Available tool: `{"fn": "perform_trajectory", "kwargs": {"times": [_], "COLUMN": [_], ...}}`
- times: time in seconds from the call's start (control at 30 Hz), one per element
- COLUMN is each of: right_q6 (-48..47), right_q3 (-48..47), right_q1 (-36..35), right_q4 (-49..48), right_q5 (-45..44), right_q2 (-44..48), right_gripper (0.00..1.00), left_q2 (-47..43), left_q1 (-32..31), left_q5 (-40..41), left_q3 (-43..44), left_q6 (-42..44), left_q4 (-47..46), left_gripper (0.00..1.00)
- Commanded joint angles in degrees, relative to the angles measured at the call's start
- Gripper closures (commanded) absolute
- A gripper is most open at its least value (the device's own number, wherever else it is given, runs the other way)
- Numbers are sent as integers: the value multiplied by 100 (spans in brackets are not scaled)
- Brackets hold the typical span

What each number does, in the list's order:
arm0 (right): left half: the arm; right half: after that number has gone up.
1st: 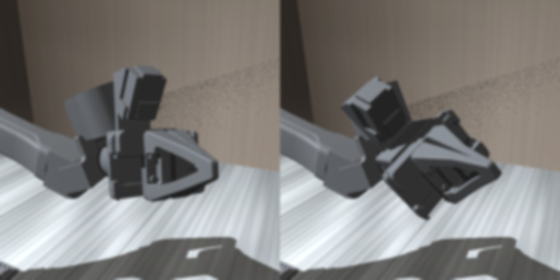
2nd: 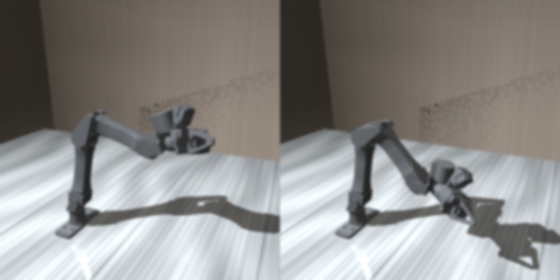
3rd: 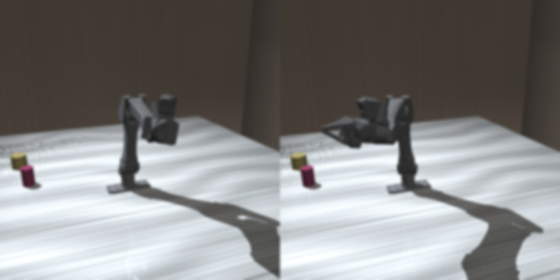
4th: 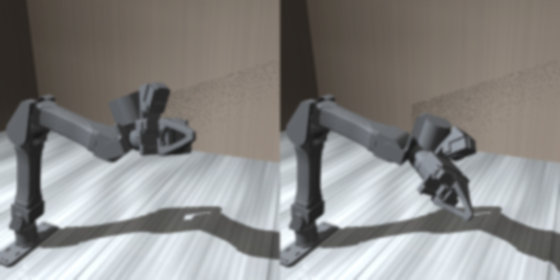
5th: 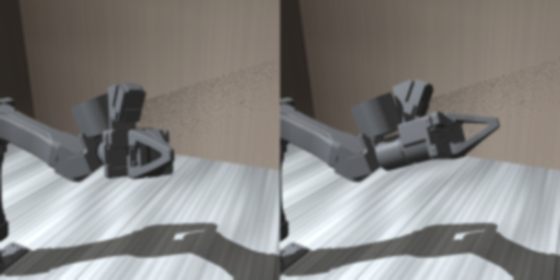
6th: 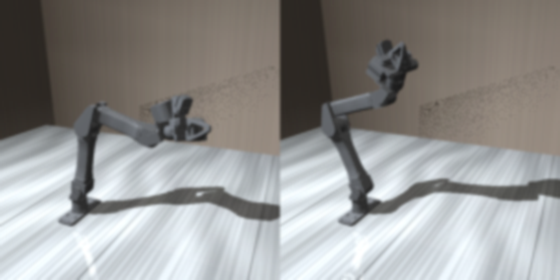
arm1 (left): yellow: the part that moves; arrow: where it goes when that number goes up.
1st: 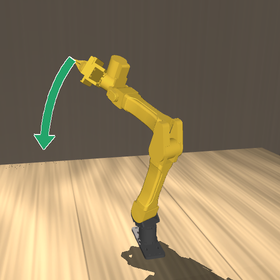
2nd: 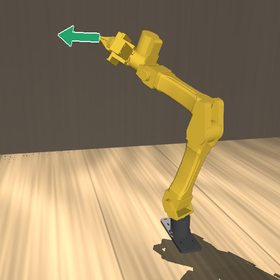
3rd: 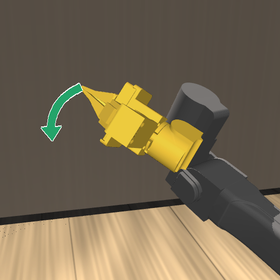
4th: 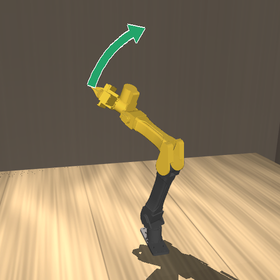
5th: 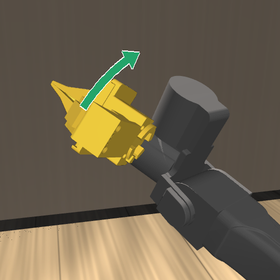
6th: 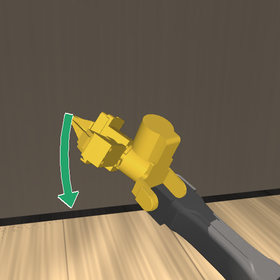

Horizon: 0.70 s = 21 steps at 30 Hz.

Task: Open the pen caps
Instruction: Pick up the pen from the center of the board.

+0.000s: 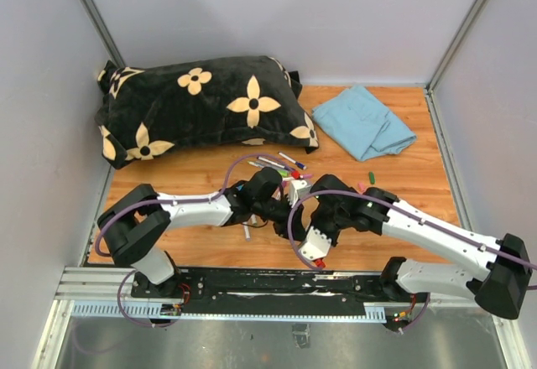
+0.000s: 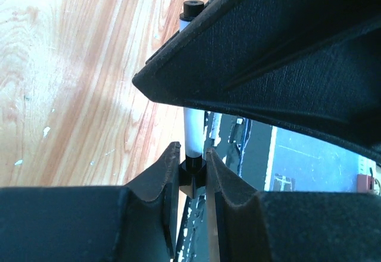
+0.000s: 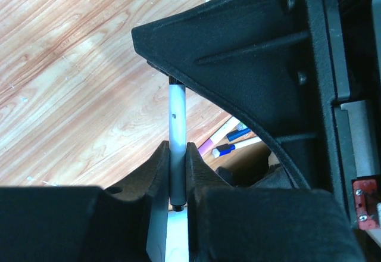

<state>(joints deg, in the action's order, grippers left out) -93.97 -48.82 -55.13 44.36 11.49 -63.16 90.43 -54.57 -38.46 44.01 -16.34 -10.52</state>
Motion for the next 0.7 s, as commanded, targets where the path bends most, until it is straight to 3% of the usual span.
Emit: {"fn": "perform_trajectory", "kwargs": {"times": [0.0, 0.13, 0.23, 0.43, 0.67], "right_q6": [297, 635, 857, 1751, 3202], "right_q3": [207, 383, 597, 1136, 895], "right_q1": [-134, 193, 598, 1247, 1998], "right_q4": [-2, -143, -193, -441, -376], "right_q5": [8, 536, 1145, 2055, 2814], "right_q2": [333, 775, 1173, 1922, 2247], "right_gripper": [99, 99, 99, 99, 99], "left_q2": [-370, -952, -1578, -3004, -4055], "left_q1": [97, 104, 104, 104, 105], "left_q5": [91, 303, 609, 1471, 2667], "left_q3": [-251, -739, -1216, -2201, -3466], "left_q6": [-185, -531, -836, -1385, -2294], "left_q4": [-345, -902, -1479, -2559, -4521], "left_gripper": [81, 46, 27, 17, 1]}}
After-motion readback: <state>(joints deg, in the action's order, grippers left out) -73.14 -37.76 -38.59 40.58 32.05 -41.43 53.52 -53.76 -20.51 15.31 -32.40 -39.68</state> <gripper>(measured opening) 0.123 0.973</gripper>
